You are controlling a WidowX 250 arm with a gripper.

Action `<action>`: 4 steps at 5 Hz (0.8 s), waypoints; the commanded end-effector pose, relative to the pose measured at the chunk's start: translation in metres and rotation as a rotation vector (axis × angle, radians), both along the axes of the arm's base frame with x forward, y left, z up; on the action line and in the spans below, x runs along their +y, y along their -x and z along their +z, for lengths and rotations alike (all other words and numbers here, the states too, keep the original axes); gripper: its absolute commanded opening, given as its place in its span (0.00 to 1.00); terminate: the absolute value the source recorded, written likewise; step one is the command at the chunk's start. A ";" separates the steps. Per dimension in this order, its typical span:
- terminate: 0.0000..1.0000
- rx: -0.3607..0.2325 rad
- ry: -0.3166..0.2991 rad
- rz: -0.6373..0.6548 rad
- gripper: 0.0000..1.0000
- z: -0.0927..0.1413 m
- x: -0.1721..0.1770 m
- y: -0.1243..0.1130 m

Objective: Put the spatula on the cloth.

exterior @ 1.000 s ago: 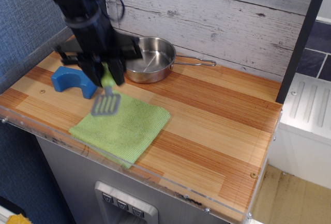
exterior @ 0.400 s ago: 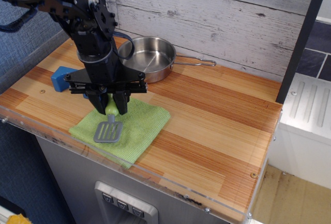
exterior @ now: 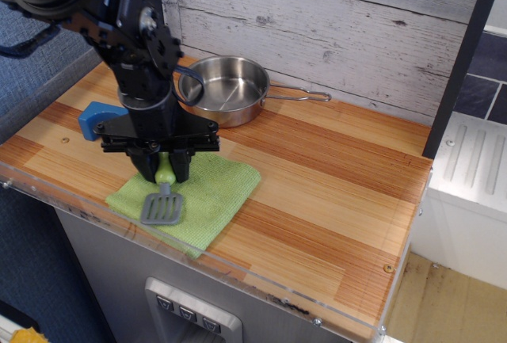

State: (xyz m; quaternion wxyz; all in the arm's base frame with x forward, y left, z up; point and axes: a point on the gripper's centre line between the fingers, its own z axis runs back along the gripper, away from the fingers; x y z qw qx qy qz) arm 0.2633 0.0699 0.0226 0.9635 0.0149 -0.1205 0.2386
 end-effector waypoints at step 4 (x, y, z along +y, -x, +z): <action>0.00 -0.047 0.116 0.187 1.00 0.052 0.016 -0.003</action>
